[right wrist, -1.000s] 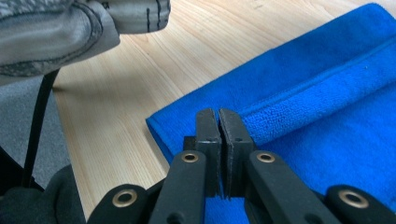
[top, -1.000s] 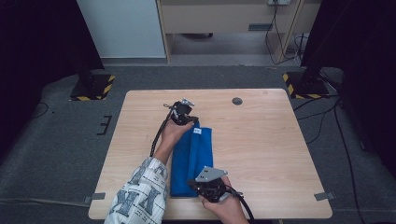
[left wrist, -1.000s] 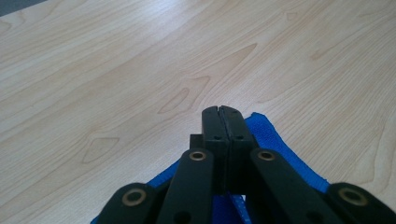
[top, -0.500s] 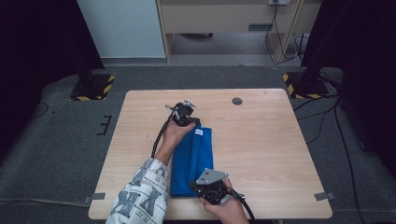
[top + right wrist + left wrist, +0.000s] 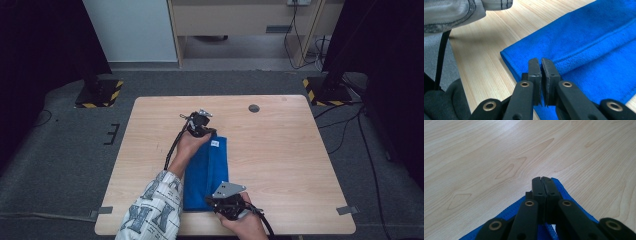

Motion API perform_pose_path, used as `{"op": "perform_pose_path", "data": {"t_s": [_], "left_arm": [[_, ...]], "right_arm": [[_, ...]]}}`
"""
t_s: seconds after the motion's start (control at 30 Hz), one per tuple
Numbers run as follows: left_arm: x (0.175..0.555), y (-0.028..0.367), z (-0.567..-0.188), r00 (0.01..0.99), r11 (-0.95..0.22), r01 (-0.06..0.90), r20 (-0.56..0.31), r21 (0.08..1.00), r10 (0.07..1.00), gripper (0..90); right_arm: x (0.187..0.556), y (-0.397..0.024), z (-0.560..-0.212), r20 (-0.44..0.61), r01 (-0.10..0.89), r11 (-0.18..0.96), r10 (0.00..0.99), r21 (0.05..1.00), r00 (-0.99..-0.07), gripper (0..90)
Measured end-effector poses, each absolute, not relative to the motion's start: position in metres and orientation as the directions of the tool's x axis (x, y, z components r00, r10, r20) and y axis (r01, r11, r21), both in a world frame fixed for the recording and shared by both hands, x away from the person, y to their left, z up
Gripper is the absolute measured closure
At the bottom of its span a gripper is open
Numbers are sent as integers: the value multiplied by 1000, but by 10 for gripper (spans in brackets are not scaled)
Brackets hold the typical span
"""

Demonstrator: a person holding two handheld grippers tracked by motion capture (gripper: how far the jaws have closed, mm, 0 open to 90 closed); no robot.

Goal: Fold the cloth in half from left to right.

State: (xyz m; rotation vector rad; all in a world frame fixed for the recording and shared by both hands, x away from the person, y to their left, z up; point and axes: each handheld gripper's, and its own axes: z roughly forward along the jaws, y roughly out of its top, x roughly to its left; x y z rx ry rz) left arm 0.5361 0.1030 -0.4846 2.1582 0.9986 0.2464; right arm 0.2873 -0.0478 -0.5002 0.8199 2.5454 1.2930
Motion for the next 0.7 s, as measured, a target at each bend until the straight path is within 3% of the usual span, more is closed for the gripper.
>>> {"op": "perform_pose_path", "data": {"t_s": [0.7], "left_arm": [[536, 96, -481, 669, -386, 594, -167, 706, 724, 893]], "right_arm": [[284, -66, -498, 85, 404, 471, 564, 784, -821, 886]]}}
